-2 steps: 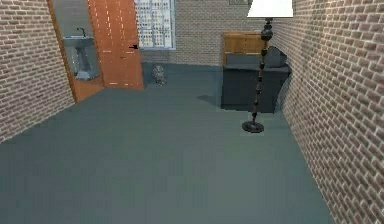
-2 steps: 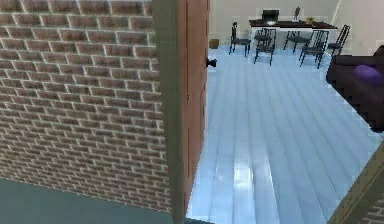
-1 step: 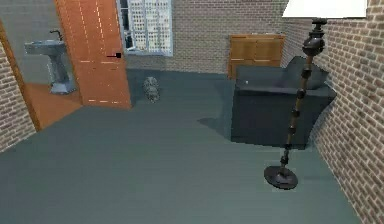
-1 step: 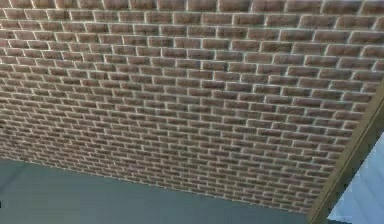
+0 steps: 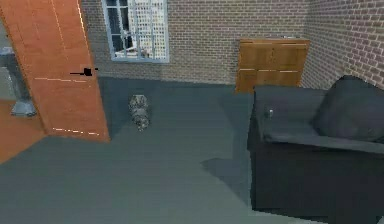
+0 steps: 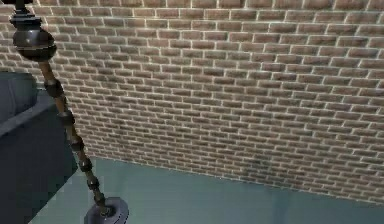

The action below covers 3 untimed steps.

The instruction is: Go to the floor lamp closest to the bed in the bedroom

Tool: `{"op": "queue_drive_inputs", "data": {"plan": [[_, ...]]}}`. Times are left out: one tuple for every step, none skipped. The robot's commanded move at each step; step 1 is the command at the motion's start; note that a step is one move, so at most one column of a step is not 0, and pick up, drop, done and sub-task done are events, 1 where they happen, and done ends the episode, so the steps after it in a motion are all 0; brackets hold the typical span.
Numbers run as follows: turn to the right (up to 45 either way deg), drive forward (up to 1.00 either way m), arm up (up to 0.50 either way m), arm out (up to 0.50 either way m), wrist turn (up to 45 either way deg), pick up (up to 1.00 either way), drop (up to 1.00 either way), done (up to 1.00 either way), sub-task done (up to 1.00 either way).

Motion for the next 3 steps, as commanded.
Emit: {"op": "queue_drive_inputs", "data": {"plan": [[0.0,1.00,0.00,0.00,0.0,0.00,0.00,0.00,0.00],[-3.0,0.00,0.00,0.00,0.0,0.00,0.00,0.00,0.00],[0.0,1.00,0.00,0.00,0.0,0.00,0.00,0.00,0.00]]}}
